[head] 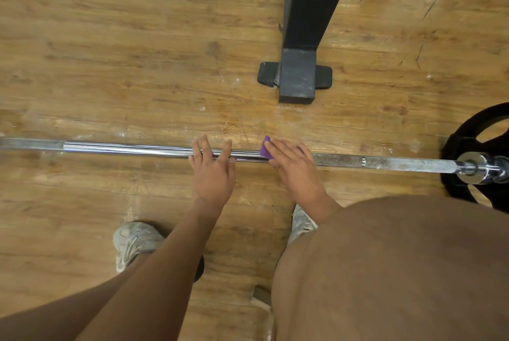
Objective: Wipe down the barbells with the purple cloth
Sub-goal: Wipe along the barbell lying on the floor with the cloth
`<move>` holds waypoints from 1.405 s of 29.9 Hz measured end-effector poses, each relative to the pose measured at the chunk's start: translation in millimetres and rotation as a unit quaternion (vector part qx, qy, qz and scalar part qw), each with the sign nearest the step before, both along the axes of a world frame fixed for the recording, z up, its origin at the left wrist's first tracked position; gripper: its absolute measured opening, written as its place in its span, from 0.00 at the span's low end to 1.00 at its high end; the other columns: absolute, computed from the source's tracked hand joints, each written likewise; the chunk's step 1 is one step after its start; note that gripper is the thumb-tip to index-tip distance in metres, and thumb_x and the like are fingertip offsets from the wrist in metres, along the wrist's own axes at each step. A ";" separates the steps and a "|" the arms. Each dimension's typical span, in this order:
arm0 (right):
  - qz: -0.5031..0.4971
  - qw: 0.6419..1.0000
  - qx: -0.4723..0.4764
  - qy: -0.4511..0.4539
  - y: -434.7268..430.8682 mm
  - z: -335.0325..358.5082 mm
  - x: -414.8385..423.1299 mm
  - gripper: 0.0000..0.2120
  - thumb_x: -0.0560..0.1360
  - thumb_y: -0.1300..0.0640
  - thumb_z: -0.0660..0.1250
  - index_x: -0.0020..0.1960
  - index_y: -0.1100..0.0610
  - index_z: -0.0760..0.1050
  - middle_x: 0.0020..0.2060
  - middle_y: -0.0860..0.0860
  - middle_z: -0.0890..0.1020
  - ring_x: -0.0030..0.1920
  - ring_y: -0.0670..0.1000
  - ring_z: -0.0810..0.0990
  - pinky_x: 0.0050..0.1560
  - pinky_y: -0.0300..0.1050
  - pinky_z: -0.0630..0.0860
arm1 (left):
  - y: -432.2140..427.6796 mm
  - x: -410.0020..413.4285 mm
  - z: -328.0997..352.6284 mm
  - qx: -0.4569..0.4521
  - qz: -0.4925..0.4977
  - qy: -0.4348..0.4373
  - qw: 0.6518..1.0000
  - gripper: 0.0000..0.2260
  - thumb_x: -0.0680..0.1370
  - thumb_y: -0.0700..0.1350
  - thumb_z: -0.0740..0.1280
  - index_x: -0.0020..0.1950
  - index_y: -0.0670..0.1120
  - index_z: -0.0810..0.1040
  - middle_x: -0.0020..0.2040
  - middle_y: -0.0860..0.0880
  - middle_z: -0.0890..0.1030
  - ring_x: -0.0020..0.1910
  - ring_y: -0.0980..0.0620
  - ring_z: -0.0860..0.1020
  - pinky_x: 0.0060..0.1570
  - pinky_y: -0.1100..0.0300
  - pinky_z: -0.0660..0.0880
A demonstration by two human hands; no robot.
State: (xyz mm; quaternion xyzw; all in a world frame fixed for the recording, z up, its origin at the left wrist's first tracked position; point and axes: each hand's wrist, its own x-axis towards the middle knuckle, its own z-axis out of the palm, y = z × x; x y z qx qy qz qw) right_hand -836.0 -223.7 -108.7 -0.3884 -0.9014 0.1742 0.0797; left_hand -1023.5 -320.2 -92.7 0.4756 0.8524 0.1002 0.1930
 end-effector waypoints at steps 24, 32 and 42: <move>0.019 0.998 0.014 0.051 -0.2 -4.7 19.1 0.20 0.80 0.57 0.60 0.72 0.55 0.74 0.69 0.51 0.78 0.68 0.54 0.77 0.70 0.51 0.59 | 4.9 16.2 6.0 -0.069 -0.045 0.040 0.996 0.23 0.85 0.57 0.54 0.80 0.56 0.62 0.82 0.39 0.54 0.80 0.33 0.46 0.74 0.32 0.50; -0.050 0.998 0.022 0.028 -8.7 2.3 -3.0 0.18 0.79 0.57 0.58 0.66 0.55 0.79 0.64 0.49 0.82 0.63 0.54 0.80 0.65 0.53 0.62 | 10.7 18.6 13.5 -0.105 -0.038 0.024 0.993 0.23 0.86 0.56 0.52 0.81 0.57 0.59 0.82 0.40 0.50 0.80 0.34 0.43 0.75 0.34 0.47; -0.115 0.991 -0.065 0.037 10.1 16.7 20.7 0.15 0.83 0.60 0.61 0.68 0.54 0.76 0.63 0.49 0.82 0.64 0.53 0.78 0.68 0.51 0.65 | 15.5 17.0 15.0 -0.116 -0.042 0.033 0.992 0.23 0.85 0.57 0.52 0.80 0.56 0.60 0.82 0.40 0.53 0.80 0.33 0.45 0.74 0.33 0.49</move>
